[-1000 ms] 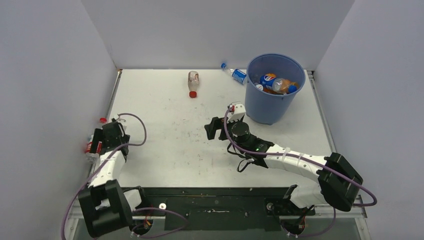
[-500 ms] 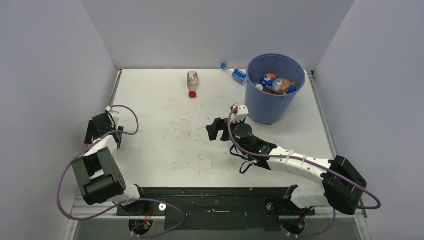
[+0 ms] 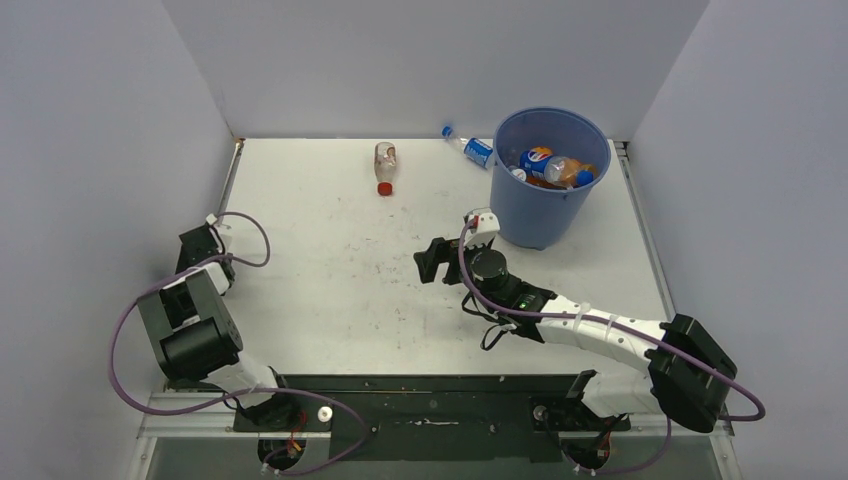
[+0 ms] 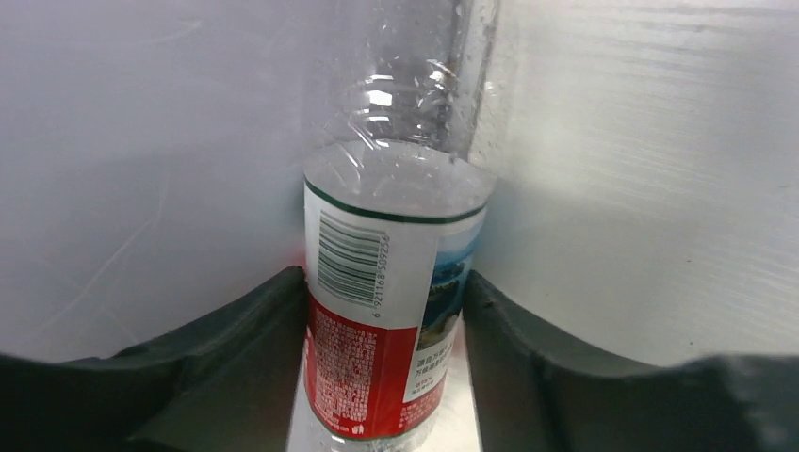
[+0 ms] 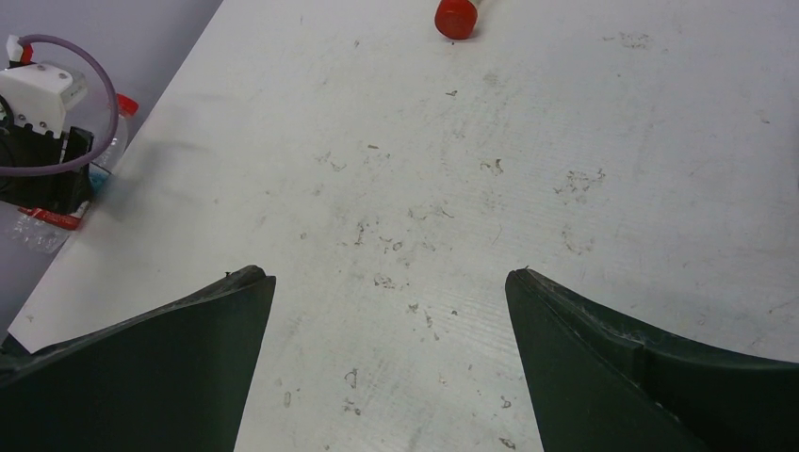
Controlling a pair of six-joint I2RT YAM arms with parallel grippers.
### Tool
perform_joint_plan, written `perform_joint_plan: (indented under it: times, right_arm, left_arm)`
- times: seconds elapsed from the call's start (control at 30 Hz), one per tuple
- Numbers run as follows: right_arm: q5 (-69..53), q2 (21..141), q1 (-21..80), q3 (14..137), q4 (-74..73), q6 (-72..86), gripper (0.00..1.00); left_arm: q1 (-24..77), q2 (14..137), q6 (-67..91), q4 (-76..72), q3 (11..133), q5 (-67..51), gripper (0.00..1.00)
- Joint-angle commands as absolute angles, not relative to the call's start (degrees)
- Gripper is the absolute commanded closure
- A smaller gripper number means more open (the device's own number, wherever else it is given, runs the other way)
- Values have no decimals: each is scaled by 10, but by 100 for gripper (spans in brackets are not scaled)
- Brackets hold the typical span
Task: Put the plastic bottles in the bin
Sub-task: Pick up the plastic bottle from the corner of the board.
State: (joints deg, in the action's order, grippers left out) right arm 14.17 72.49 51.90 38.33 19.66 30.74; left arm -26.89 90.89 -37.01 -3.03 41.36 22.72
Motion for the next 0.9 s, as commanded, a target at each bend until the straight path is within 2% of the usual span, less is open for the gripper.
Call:
perform_joint_plan:
  times: [0.0,0.13,0.33,0.47,0.6,0.73,0.87]
  right_arm:
    - [149,703,523,382,220,311,0]
    - [150,690,524,380,216,309,0]
    - [119,660,526,393,200,300,1]
    - [76,650,532,431,163,259,1]
    - [63,647,543,489,118,222,1]
    - [46,636,545,538,103,208,0]
    - [20,631,545,577,123,215,0]
  left_arm:
    - [-270,910,-359,-26,419,191,55]
    - [-270,857,-347,-15,406,168,70]
    - [-270,668,-293,138,441,49,73]
    - [-270,525,-249,259,509,-134,73]
    - [-267,432,-190,305,573,-339,73]
    - [-267,361,-54,193,555,-487,73]
    - [-267,337,186,-42,499,-634,73]
